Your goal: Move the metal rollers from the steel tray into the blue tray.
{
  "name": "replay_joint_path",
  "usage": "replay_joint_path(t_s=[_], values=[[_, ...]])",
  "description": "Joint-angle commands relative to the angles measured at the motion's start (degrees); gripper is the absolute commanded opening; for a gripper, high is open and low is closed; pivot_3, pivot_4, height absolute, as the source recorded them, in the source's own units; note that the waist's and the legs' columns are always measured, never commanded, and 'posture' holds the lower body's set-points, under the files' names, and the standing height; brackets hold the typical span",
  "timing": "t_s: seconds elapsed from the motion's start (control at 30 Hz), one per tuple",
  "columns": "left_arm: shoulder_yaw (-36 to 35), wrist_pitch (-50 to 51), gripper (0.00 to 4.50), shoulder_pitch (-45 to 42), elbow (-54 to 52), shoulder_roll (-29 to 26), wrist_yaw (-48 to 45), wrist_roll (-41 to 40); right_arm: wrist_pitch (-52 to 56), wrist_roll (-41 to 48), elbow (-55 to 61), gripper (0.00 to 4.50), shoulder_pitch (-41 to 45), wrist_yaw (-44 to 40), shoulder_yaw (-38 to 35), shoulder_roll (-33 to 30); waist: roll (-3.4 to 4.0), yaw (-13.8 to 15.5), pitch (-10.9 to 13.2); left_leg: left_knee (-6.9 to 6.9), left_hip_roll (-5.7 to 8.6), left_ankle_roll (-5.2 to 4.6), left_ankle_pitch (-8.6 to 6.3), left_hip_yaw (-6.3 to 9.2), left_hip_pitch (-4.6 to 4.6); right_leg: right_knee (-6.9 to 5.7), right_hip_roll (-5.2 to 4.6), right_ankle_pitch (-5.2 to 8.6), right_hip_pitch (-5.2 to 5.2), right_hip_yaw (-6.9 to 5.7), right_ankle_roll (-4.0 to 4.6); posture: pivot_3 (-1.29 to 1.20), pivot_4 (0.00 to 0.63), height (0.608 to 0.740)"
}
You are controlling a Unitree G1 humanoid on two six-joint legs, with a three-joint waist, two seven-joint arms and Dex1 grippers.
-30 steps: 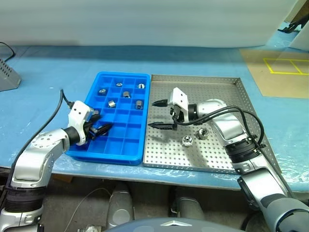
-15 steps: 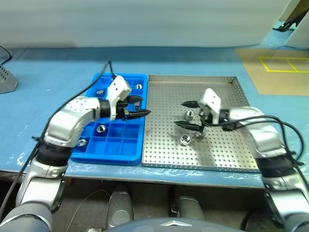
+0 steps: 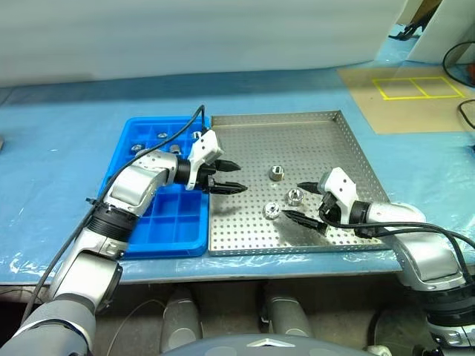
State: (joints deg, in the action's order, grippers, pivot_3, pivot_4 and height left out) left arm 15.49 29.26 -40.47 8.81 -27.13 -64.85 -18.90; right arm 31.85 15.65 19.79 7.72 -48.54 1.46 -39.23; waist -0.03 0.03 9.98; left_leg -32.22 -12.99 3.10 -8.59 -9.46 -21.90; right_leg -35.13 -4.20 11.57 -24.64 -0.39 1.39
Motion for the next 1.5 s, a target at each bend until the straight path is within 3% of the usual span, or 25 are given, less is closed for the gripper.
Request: replay_joint_path(t_s=[0.03, 0.5, 0.9, 1.17, 1.4, 1.47, 1.5], values=[[-0.98, -0.49, 3.35, -0.62, -0.89, -0.4, -0.67, 0.17, -0.93, 0.31, 0.26, 4.37, 0.72, 0.24, 0.59, 0.49, 0.0, -0.12, 0.0, 0.0, 0.0, -0.01, 0.0, 0.0, 0.0, 0.0, 0.0, 0.0, 0.0, 0.0, 0.0, -0.32, 0.15, 0.74], [-3.25, 2.27, 3.35, 4.17, -6.16, -2.69, 2.53, -0.48, -6.56, -2.48, -9.83, 4.37, 8.7, -3.42, 8.17, 4.0, 0.0, -0.19, 0.0, 0.03, 0.0, -0.1, -0.07, 0.0, -0.11, 0.14, -0.02, -0.2, 0.0, -0.05, 0.33, -0.22, 0.15, 0.74], [-4.14, 3.92, 3.35, 6.67, -8.77, -3.58, 4.42, -0.58, -14.94, -4.66, -18.85, 4.37, 8.11, -8.07, 10.52, 4.37, 0.0, 0.87, 0.0, 0.03, -0.01, -0.12, -0.08, 0.0, -0.09, 0.16, -0.05, -0.2, 0.02, -0.05, 0.33, -0.18, 0.15, 0.74], [-4.01, 3.59, 3.35, 6.86, -8.83, -3.76, 4.61, -0.39, -23.03, -9.07, -32.38, 4.37, 9.18, -8.09, 12.24, 6.09, -0.04, 0.9, -0.03, 0.02, 0.0, -0.13, -0.09, 0.0, 0.15, 0.22, -0.09, -0.19, 0.34, -0.11, 0.32, -0.18, 0.15, 0.74], [-3.73, 3.22, 3.38, 6.93, -8.57, -3.64, 4.85, -0.05, -26.37, -9.67, -37.89, 2.18, 12.39, -9.29, 11.95, 6.02, -0.1, 0.83, -0.08, 0.0, 0.01, -0.12, -0.08, 0.0, 0.33, 0.26, -0.08, -0.01, 0.52, -0.1, 0.02, -0.18, 0.15, 0.74], [-3.64, 3.15, 3.38, 6.7, -8.44, -3.54, 4.91, 0.02, -24.56, -9.43, -36.28, 1.68, 13.37, -8.88, 11.65, 5.93, -0.1, 0.83, -0.08, 0.0, 0.01, -0.12, -0.08, 0.0, 0.35, 0.26, -0.08, -0.01, 0.53, -0.09, 0.01, -0.19, 0.15, 0.74], [-3.64, 3.14, 3.38, 6.61, -8.39, -3.51, 4.94, 0.02, -23.57, -9.34, -35.5, 1.67, 13.71, -8.54, 11.55, 5.91, -0.1, 0.81, -0.08, -0.01, 0.02, -0.12, -0.08, 0.0, 0.35, 0.26, -0.08, -0.01, 0.53, -0.08, 0.0, -0.19, 0.15, 0.74]])
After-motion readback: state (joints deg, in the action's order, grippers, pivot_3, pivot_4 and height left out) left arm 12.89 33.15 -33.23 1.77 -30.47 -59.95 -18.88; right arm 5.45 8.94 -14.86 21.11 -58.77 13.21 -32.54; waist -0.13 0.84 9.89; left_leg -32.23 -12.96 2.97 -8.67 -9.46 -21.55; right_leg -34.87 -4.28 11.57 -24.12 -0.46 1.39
